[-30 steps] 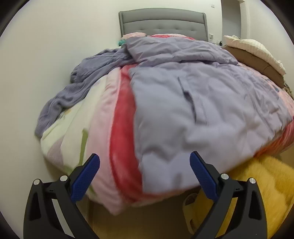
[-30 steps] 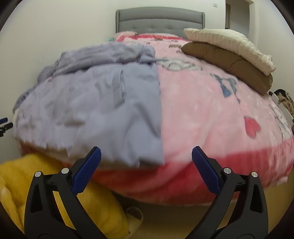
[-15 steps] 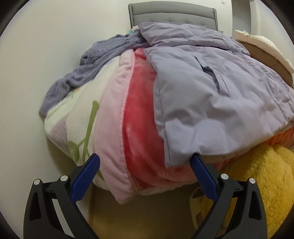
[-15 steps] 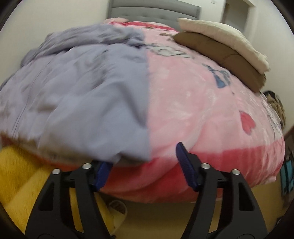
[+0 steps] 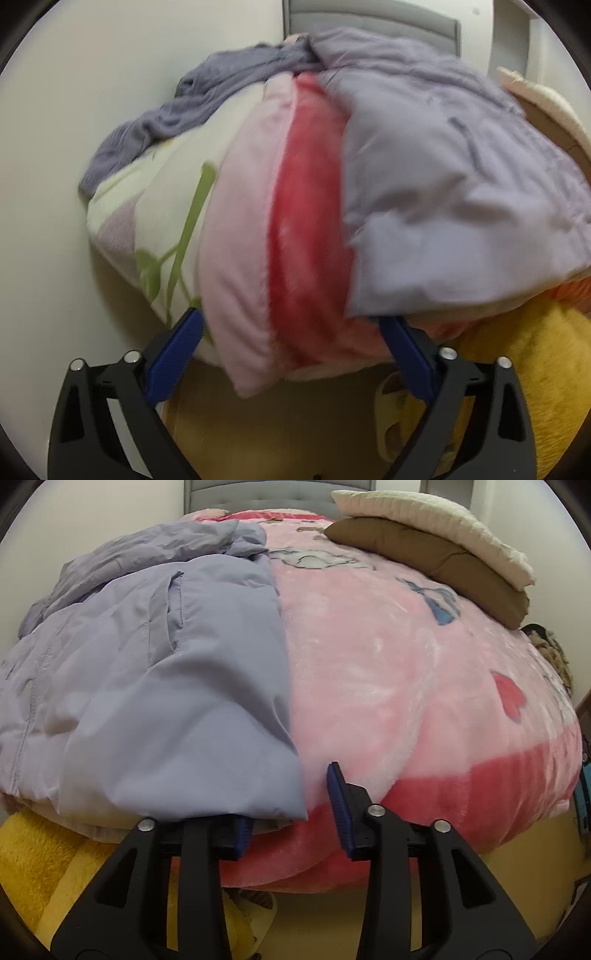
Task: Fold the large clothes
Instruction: 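Close both tools on the lavender jacket's side edge at the bed edge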
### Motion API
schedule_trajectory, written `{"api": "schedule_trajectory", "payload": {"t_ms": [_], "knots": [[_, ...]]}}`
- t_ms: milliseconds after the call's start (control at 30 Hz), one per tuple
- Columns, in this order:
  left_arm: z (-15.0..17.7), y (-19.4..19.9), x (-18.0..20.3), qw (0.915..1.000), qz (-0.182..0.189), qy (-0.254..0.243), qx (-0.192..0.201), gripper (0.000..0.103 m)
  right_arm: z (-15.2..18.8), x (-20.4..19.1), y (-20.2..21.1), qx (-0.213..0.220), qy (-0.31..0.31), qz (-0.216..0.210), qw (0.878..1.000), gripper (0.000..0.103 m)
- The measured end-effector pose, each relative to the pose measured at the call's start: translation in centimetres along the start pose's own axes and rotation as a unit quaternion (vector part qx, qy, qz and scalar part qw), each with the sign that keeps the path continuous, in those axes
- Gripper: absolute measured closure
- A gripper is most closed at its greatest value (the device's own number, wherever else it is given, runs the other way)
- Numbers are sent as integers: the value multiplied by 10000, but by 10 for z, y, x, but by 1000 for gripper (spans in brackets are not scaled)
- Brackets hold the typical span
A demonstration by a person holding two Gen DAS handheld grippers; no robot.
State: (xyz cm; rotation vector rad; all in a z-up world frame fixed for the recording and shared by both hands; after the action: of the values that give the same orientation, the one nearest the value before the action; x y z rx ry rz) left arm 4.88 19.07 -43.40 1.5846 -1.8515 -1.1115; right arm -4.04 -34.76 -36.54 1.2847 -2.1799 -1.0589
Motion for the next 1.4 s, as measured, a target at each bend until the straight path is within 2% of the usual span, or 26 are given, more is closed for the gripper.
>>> {"api": "schedule_trajectory", "payload": {"t_ms": [133, 267, 333, 400, 467, 500, 567, 633, 800, 1000, 1067, 1133, 1267, 1333, 1367, 1400], "knots": [[-7, 11, -2, 9989, 275, 231, 290, 15, -2, 0, 4, 63, 101, 43, 9999, 66], [-17, 14, 14, 9982, 317, -266, 427, 15, -2, 4, 5, 88, 145, 150, 9997, 58], [-21, 12, 22, 9971, 320, -529, 446, 20, -3, 6, 5, 107, 115, 174, 9997, 58], [-26, 13, 33, 9954, 455, -694, 471, 34, -5, 4, 9, 171, 108, 176, 9996, 58], [-31, 13, 43, 9935, 553, -873, 481, 44, -7, 1, 12, 237, 76, 47, 9997, 59], [-33, 13, 49, 9920, 538, -1037, 476, 45, -7, 0, 14, 226, 38, -35, 9997, 61], [-37, 7, 53, 9910, 508, -1181, 370, 46, -8, -2, 12, 164, 8, -98, 9998, 67], [-40, 0, 56, 9920, 641, -1074, 184, 53, -6, -1, 7, 20, 32, -52, 10000, 72], [-43, -13, 55, 9948, 654, -763, -189, 54, -9, 1, 3, -41, -42, 237, 9997, 74], [-41, -16, 53, 9949, 524, -769, -381, 63, -10, 4, 6, 14, -69, 561, 9984, 75], [-42, -17, 51, 9948, 538, -721, -481, 64, -11, 4, 10, 47, -184, 545, 9983, 82], [-43, -16, 52, 9944, 571, -697, -551, 67, -13, 3, 13, 17, -338, 400, 9986, 84], [-44, -17, 55, 9943, 664, -565, -618, 64, -16, -1, 16, 37, -339, 237, 9991, 83], [-47, -17, 52, 9961, 537, -453, -543, 48, -16, -3, 15, 43, -247, 268, 9993, 83], [-49, -18, 48, 9972, 385, -407, -504, 32, -16, -4, 13, -1, -206, 269, 9994, 83], [-50, -19, 44, 9980, 232, -364, -462, 20, -16, -5, 11, -21, -168, 293, 9994, 83]]}}
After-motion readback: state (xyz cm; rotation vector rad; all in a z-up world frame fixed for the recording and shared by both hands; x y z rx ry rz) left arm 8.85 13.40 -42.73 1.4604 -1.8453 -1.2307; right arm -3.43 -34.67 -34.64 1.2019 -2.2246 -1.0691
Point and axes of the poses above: each gripper's, at about its wrist camera, not at the fingertips, and y roughly against the way its jaws point, x to its right, z to its underside, the point moved 10 cm from there along -y, roughly the way its jaws point, and after that the axes turned 9 degrees about -y, right-handed, at the moved point
